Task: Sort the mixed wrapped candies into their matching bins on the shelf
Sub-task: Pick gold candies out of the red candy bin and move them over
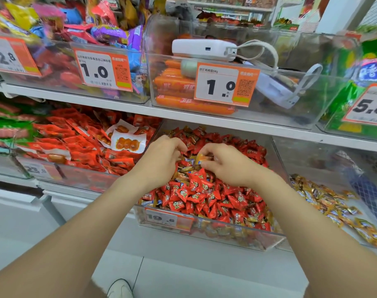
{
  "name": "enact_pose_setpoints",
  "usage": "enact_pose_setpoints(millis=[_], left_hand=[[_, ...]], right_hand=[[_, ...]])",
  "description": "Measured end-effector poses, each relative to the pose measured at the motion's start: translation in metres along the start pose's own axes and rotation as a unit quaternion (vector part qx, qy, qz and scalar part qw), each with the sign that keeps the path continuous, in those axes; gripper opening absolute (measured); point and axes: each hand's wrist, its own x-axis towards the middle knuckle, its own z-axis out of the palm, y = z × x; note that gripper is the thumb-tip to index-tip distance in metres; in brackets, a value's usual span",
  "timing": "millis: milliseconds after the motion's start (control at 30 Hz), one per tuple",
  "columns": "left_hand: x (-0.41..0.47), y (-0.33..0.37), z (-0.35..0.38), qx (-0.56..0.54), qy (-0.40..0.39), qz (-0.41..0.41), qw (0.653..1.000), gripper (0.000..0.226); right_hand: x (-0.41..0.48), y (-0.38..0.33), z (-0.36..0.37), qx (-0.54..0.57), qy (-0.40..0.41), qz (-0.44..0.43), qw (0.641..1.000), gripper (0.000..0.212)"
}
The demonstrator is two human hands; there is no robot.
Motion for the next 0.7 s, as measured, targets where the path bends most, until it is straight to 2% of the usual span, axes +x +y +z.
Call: enact_pose_setpoints(millis=[67, 167, 267, 400, 467, 633, 700], left_hand=[[0.002, 0.004, 0.002, 0.0, -0.015, 0.007, 1.0, 0.027], [0.003, 0.011, 0.006, -0.029, -0.08, 0.033, 0.996, 0.035], [0.005, 0.013, 0.014, 0.04, -0.116, 0.038, 0.992, 0.039], [0.007, 0.012, 0.016, 0.08, -0.136, 0.033, 0.987, 0.038], [0.007, 0.013, 0.016, 0.085, -0.143, 0.036, 0.985, 0.025], [0.005, 0.014, 0.018, 0.048, -0.143, 0.051, 0.987, 0.017], [0.004, 0.015, 0.017, 0.04, -0.137, 0.054, 0.988, 0.012]], right_hand=[[-0.008, 0.005, -0.006, 0.072, 0.035, 0.005, 0.997, 0.005], [-0.02, 0.007, -0.013, 0.191, 0.062, 0.033, 0.979, 0.006], [-0.03, 0.008, -0.015, 0.237, 0.07, 0.068, 0.967, 0.008], [-0.034, 0.018, -0.014, 0.195, 0.125, 0.073, 0.97, 0.006], [-0.035, 0.025, -0.013, 0.14, 0.152, 0.078, 0.975, 0.007], [-0.042, 0.022, -0.016, 0.099, 0.184, 0.053, 0.976, 0.024], [-0.045, 0.019, -0.018, 0.074, 0.193, 0.059, 0.977, 0.022]])
